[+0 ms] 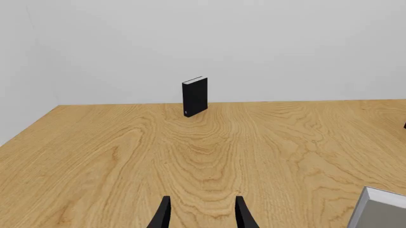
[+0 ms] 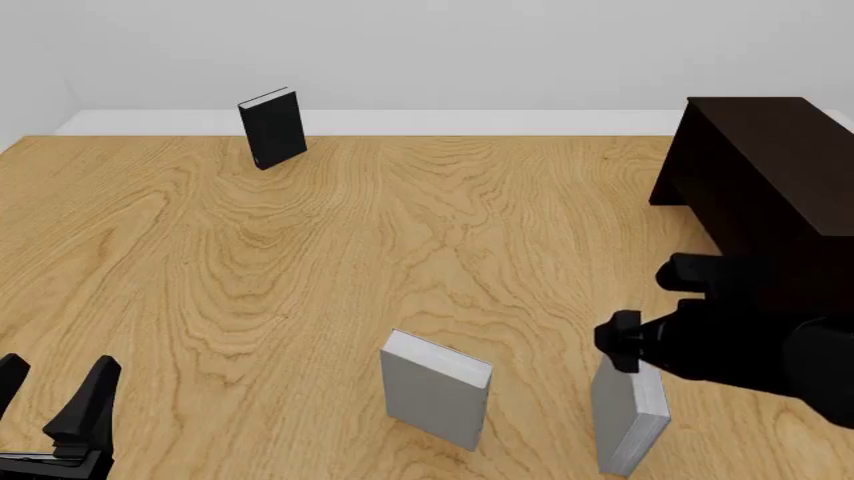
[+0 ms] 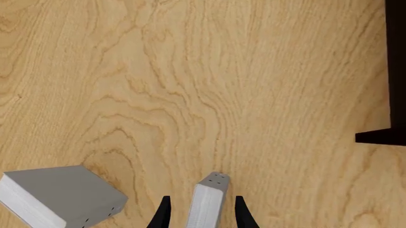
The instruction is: Pick up the book on the right and place it on the cabinet shelf.
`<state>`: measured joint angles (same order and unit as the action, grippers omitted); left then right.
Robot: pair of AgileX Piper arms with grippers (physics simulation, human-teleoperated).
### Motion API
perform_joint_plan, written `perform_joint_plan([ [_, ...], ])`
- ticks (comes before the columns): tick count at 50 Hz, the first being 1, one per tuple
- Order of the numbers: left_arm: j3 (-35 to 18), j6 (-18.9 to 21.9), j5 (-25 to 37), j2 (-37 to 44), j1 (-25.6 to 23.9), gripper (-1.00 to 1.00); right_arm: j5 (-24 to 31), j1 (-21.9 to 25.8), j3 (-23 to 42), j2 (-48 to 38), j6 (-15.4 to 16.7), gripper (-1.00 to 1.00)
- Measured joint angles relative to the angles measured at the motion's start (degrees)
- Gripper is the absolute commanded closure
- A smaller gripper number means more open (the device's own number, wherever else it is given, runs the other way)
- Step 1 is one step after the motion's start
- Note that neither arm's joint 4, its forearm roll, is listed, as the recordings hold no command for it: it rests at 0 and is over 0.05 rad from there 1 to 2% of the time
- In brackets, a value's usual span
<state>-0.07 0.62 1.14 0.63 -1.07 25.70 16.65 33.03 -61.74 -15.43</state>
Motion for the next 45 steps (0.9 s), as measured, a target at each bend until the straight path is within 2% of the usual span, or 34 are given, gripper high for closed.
perform_joint_plan([
  [30,-0.01,-0.44,0.0,-0.01,0.19,-1.0,-3.9,0.85,-2.23,-2.5,-0.91,-1.0],
  [31,-0.01,-0.47,0.0,0.0,0.2,-1.0,-3.96,0.84,-2.23,-2.54,-0.84,1.0],
  [45,0.0,-0.6,-0.13,0.16,0.3,-1.0,-2.82,-0.02,-1.38,-1.76,1.01,1.0],
])
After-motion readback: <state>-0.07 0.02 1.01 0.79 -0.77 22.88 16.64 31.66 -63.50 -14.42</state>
